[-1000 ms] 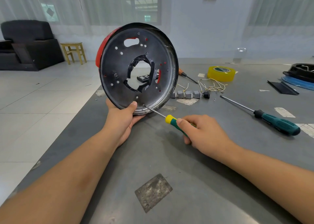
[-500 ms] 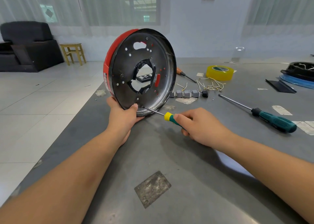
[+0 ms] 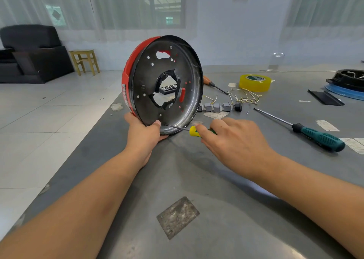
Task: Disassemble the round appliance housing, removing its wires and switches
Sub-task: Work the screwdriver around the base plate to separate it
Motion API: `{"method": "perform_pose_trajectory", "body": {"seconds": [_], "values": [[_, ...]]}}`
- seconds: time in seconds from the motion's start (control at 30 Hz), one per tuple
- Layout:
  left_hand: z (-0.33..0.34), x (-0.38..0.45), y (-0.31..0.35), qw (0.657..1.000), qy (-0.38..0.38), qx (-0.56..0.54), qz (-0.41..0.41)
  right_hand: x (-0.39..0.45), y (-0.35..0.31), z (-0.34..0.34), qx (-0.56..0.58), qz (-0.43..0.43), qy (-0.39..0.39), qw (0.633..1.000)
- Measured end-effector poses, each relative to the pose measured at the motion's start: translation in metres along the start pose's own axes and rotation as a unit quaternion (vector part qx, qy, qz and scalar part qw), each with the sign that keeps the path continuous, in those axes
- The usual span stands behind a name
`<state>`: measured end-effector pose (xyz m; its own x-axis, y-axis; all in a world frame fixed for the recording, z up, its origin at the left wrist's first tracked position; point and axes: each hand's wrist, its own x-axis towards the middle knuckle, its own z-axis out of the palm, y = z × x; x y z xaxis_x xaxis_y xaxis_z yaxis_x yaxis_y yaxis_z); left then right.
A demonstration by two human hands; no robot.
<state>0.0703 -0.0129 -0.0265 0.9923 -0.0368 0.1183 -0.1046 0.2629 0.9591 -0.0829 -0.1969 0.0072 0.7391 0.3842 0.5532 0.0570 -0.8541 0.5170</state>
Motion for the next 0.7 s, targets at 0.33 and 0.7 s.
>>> {"method": "perform_pose_trajectory", "body": {"seconds": [0.33,0.7], "values": [[0.000,0.001,0.003,0.999,0.021,-0.015,-0.030,0.007,-0.012,0.000,0.415,0.239,0.072,0.875],[0.000,0.000,0.003,1.000,0.019,0.007,-0.012,0.017,-0.004,0.010,0.765,0.529,0.025,0.367]]}}
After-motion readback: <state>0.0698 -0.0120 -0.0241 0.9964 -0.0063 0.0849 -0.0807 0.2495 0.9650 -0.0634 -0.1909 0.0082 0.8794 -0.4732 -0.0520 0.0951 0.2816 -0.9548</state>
